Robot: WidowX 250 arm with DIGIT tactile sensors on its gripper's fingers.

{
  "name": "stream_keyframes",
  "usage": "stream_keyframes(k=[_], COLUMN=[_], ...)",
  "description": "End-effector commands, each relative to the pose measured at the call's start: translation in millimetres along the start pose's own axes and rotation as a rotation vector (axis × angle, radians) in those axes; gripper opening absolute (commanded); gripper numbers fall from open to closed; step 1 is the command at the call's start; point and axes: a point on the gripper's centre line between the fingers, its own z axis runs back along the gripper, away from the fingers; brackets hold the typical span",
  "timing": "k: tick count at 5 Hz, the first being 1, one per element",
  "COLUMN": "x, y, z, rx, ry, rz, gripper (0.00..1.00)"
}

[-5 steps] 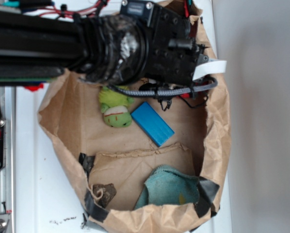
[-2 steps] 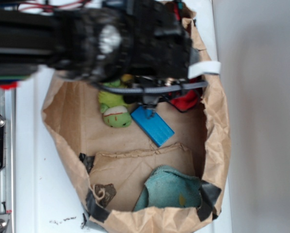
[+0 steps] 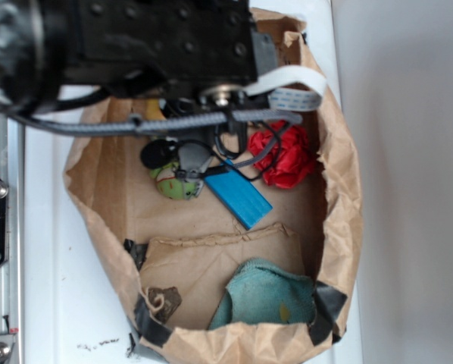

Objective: Grab the green sponge.

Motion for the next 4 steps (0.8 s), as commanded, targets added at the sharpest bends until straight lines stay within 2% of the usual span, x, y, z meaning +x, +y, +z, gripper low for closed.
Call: stream_keyframes(k=[1,3,4], x=[-8,-4,0], y=[0,-13,-24], z=[48,73,84], rx=[-0.053,-0.124,-0.14], ry=[-0.032,-0.056,-0.09], rz=[0.034,0.045,0.063], gripper=[0.0,0.0,0.0])
